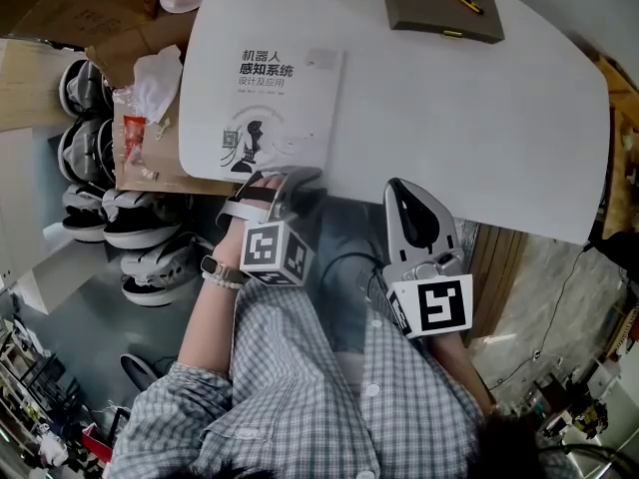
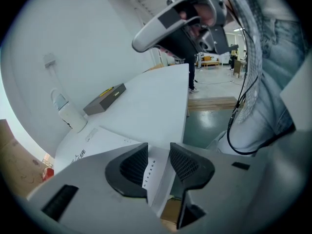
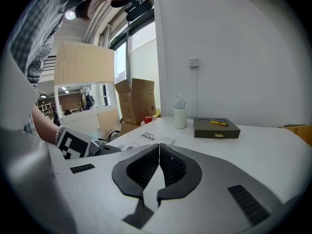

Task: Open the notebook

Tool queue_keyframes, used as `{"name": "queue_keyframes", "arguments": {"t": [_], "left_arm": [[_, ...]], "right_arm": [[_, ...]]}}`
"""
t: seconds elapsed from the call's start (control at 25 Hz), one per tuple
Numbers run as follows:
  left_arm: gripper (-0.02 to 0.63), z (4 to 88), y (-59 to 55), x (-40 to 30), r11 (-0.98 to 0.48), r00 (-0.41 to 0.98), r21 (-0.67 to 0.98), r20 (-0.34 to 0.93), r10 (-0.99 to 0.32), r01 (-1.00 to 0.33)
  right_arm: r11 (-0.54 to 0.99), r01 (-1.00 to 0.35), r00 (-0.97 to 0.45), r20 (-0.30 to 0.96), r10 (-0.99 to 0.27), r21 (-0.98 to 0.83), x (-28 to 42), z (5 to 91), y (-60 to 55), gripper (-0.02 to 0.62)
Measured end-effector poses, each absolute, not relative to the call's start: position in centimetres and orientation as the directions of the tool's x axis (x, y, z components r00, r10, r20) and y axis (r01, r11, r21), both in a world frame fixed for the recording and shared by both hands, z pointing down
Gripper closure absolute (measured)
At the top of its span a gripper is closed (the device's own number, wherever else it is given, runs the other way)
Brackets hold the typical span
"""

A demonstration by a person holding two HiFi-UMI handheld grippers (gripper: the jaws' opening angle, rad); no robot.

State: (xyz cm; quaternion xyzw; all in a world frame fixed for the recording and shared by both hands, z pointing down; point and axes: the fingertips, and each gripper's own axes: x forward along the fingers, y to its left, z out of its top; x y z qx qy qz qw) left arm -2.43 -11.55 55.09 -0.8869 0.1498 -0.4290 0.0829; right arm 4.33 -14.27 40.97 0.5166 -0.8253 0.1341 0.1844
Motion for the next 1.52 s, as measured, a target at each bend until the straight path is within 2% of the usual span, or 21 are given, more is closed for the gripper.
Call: {"name": "queue_keyframes", "arguments": {"t": [0.2, 0.36, 0.76, 1.16, 1.32, 1.52], "left_arm": [[0.525, 54.5, -11.0, -2.3, -0.946, 0.606, -0.275, 0.727, -0.322, -0.172], [0.564, 52.9, -11.2, -2.6, -0.94, 0.636, -0.234, 0.692, -0.341, -0.249], [0.58, 49.1, -12.8, -4.3, -0.872, 0.686, -0.078, 0.584, -0.433, -0.484], [0.584, 45.7, -14.6, -6.6, -0.778, 0.689, 0.035, 0.493, -0.532, -0.627], [0.585, 45.0, -15.2, -7.5, -0.747, 0.681, 0.062, 0.466, -0.565, -0.662], [0.586, 44.8, -15.2, -7.9, -0.744, 0.676, 0.051, 0.463, -0.573, -0.666]], "right_arm": [[0.438, -0.898, -0.405, 0.452, -0.795, -0.034, 4.2, 41.6, -14.4, 0.574], [0.465, -0.884, -0.429, 0.469, -0.772, -0.043, 3.5, 42.4, -14.3, 0.574], [0.568, -0.82, -0.513, 0.537, -0.67, -0.075, -0.4, 47.3, -14.1, 0.574], [0.737, -0.672, -0.555, 0.608, -0.568, 0.074, -5.8, 51.7, -15.4, 0.574], [0.686, -0.727, -0.518, 0.635, -0.573, 0.027, -6.0, 52.3, -16.3, 0.574], [0.514, -0.851, -0.457, 0.638, -0.619, -0.111, -2.4, 51.7, -16.1, 0.572]]}}
